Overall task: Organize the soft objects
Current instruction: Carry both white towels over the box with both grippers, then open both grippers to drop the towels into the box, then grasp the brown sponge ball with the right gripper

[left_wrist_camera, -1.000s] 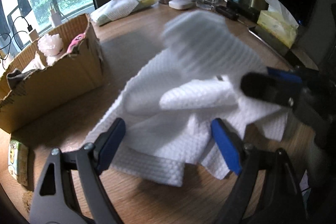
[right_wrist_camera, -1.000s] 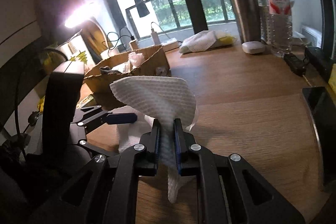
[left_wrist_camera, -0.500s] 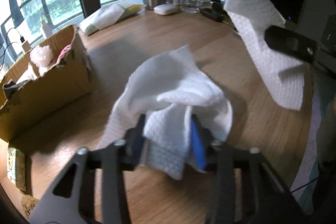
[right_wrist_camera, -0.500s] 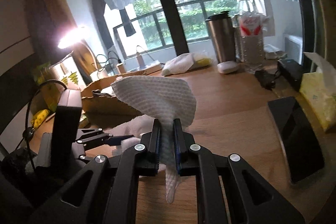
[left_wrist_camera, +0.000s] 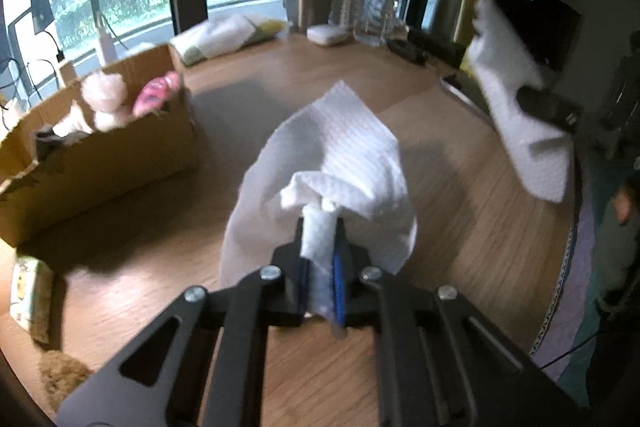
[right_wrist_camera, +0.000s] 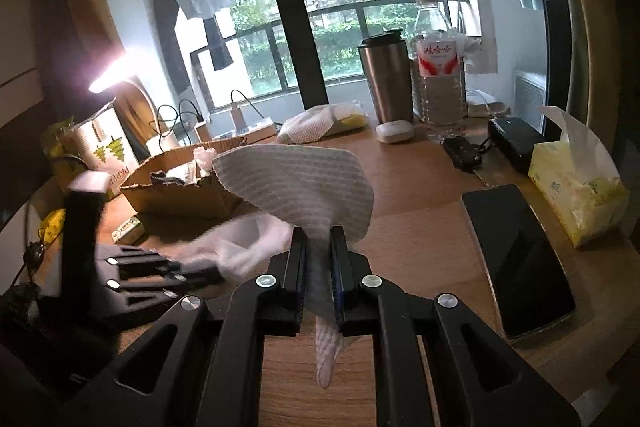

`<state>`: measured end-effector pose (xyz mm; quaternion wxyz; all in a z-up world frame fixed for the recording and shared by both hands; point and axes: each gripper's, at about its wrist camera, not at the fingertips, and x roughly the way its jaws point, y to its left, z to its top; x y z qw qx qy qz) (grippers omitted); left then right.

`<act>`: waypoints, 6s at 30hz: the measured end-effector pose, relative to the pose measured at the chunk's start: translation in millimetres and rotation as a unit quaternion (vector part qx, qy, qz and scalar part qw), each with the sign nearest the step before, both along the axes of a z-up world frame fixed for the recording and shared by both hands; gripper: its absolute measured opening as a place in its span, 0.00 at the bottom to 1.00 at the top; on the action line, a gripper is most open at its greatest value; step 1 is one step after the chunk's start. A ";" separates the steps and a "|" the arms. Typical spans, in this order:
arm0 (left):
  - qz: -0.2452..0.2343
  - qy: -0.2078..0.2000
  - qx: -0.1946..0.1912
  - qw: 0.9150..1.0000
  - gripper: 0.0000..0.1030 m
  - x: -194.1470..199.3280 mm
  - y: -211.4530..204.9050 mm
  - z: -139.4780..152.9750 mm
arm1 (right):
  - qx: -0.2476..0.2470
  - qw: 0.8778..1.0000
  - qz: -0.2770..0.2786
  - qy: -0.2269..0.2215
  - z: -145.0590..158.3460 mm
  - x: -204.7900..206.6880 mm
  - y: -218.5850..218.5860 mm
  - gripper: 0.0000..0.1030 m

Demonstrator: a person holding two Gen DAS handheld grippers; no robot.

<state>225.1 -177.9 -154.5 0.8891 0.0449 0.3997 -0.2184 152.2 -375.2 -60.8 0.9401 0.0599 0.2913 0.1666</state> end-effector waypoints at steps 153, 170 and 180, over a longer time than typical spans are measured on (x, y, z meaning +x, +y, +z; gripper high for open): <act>0.232 -0.074 -0.099 0.965 0.83 -92.5 272.8 5.9 | -0.118 0.971 0.208 0.030 -23.6 3.0 297.6 0.55; 0.252 -0.058 -0.094 0.961 0.83 -96.3 287.9 -5.8 | -0.143 0.952 0.256 0.086 -59.4 7.9 329.4 0.56; 0.250 -0.049 -0.074 0.964 0.83 -84.4 275.7 -5.0 | -0.126 0.945 0.286 0.096 -65.2 7.1 326.6 0.40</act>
